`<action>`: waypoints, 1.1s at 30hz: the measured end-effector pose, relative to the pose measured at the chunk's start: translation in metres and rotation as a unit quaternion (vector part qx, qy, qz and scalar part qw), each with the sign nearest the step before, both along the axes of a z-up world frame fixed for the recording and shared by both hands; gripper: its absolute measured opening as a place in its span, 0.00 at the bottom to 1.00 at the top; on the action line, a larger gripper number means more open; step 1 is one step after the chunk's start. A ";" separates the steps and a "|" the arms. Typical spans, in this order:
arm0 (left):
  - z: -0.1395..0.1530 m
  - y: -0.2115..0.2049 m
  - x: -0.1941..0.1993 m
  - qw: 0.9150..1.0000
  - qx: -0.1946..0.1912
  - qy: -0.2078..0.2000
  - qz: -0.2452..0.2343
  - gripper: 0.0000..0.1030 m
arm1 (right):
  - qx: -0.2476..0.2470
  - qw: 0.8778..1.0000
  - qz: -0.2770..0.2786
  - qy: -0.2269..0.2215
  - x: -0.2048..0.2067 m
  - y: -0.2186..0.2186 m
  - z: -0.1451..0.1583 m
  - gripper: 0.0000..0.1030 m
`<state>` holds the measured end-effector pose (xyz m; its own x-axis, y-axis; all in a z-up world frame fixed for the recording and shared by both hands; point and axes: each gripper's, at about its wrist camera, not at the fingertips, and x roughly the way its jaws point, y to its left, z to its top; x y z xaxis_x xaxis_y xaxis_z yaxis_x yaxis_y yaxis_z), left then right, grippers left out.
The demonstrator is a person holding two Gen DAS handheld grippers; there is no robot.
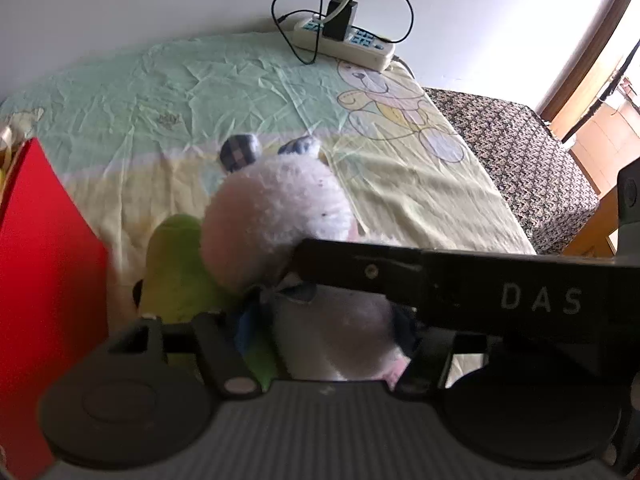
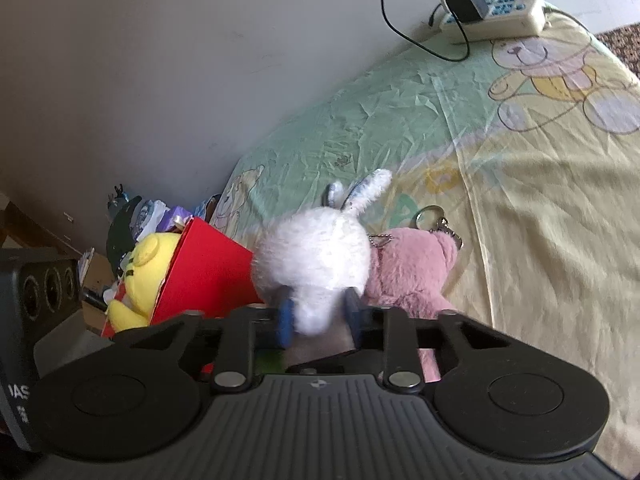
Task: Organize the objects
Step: 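Close the right gripper on the white fluffy bunny and lift it, then carry the white bunny with the right gripper over the red box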
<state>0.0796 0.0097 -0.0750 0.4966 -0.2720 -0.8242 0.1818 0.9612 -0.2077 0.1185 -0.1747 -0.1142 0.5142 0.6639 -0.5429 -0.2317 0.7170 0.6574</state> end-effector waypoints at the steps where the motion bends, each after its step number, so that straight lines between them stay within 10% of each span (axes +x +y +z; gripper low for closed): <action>1: 0.000 0.000 0.001 1.000 0.002 -0.001 0.001 0.59 | 0.001 1.000 0.003 -0.002 -0.002 0.000 0.002 0.22; 33: 0.037 0.012 -0.121 0.999 0.009 -0.037 0.011 0.55 | -0.041 0.992 0.102 -0.061 -0.105 0.035 0.044 0.19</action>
<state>-0.0416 0.0214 -0.0378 0.5619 -0.2458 -0.7898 0.1753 0.9685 -0.1767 0.0134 -0.1400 -0.0702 0.4394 0.7164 -0.5419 -0.4509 0.6977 0.5567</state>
